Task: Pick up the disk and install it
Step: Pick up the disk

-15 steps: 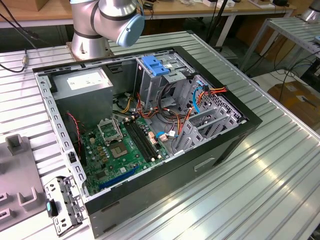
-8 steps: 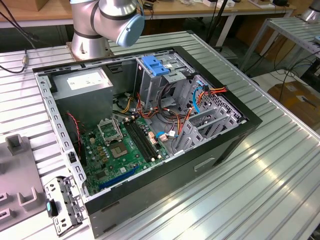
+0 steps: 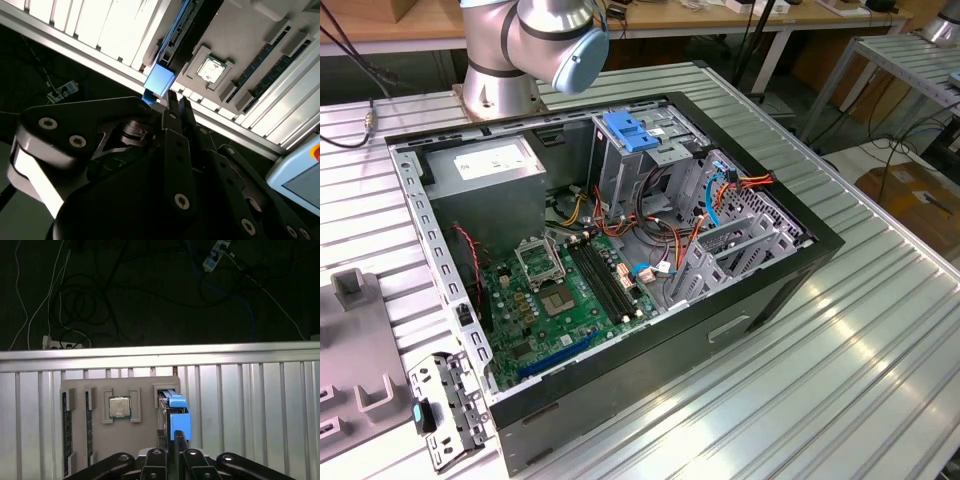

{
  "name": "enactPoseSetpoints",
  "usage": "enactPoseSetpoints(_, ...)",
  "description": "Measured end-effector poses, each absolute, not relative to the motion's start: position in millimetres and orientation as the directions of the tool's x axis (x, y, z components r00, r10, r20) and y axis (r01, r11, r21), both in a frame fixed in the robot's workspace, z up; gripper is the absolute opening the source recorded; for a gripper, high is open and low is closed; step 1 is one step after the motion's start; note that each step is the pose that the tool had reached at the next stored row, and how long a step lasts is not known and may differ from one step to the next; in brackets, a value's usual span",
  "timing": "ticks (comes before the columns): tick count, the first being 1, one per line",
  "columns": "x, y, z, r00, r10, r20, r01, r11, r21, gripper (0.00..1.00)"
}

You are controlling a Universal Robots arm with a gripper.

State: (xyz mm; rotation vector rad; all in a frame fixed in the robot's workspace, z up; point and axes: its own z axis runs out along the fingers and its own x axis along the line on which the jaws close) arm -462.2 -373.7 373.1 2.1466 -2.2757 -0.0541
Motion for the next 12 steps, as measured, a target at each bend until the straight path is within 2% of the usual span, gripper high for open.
enactPoseSetpoints(5, -462.0, -373.3, 367.7, -0.130, -0.991, -0.014, -0.991, 0.129, 0.033, 0.48)
enactPoseSetpoints(6, -462.0, -373.3, 367.6, -0.130, -0.991, -0.014, -0.991, 0.129, 0.033, 0.48)
enactPoseSetpoints(7, -462.0, -373.2, 367.5, -0.130, -0.991, -0.014, -0.991, 0.129, 0.033, 0.54)
enactPoseSetpoints(12, -462.0, -373.0, 367.2, -0.130, -0.991, -0.015, -0.991, 0.129, 0.033, 0.54)
